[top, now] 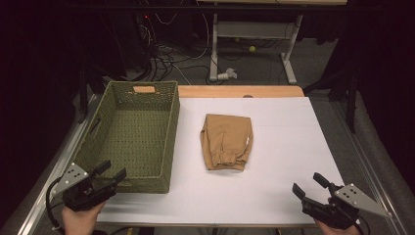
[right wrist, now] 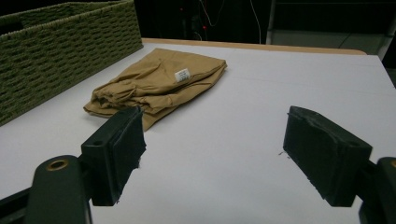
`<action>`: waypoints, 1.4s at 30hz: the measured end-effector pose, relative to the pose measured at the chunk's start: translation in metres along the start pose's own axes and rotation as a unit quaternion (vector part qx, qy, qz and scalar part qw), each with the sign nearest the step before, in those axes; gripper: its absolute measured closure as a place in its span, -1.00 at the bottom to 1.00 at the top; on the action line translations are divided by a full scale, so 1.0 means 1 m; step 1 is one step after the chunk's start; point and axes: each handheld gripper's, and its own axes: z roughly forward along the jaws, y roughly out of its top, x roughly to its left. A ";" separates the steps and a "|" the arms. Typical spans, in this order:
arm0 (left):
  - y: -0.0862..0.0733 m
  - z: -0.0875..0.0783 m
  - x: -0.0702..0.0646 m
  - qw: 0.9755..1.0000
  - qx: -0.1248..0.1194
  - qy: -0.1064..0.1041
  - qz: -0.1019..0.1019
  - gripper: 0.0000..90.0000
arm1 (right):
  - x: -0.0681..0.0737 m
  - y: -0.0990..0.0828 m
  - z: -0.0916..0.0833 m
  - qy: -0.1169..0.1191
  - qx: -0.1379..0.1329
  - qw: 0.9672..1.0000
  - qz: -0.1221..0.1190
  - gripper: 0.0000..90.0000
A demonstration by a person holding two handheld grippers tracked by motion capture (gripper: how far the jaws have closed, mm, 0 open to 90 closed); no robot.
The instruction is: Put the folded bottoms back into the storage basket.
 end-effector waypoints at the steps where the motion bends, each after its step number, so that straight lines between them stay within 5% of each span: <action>1: 0.000 0.000 0.000 1.000 -0.001 0.001 0.000 -0.24 | 0.000 0.000 0.000 0.001 0.000 1.000 0.000 -0.52; 25: 0.004 -0.002 0.001 1.000 -0.012 -0.005 -0.009 -0.24 | 0.000 0.001 0.001 0.000 -0.004 1.000 -0.002 -0.50; 42: 0.012 0.000 -0.005 1.000 -0.020 -0.006 0.005 -0.24 | 0.000 0.001 0.002 0.003 -0.004 1.000 0.000 -0.50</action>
